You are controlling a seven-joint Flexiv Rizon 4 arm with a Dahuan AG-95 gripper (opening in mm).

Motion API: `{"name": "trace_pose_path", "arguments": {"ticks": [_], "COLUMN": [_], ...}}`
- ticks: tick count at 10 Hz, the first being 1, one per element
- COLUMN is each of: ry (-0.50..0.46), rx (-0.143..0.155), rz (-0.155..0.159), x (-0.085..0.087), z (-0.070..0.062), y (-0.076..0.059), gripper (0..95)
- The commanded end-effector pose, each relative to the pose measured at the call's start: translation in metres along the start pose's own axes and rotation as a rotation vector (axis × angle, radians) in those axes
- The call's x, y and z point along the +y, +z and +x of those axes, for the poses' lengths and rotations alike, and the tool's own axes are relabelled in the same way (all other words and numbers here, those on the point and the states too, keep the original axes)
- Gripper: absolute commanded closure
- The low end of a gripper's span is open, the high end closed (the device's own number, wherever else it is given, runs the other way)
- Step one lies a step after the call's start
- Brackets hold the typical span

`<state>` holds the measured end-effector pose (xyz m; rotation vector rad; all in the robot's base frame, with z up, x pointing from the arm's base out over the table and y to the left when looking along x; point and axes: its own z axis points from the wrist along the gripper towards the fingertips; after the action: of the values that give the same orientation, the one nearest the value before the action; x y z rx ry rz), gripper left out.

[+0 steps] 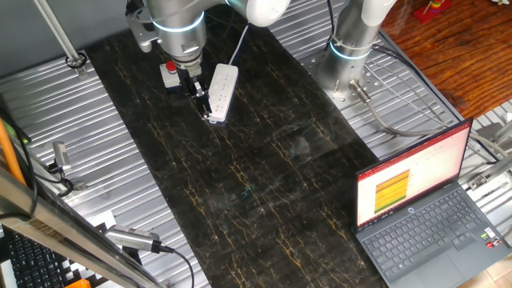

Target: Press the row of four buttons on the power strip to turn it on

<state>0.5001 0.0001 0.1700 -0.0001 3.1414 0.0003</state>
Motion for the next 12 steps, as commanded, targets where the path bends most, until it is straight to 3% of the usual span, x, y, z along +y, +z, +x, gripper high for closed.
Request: {"name": "trace_pose_path", "arguments": {"ticks": [1,12], "ry": [-0.301,-0.310], "rx": [-0.080,-0.076], "rz": [-0.068,-0.060], "x": [-0.0001,-0.0001], "z": [0.0001,0.0001], "y": [0.0000,0.0001], "gripper": [95.0,95.0]}}
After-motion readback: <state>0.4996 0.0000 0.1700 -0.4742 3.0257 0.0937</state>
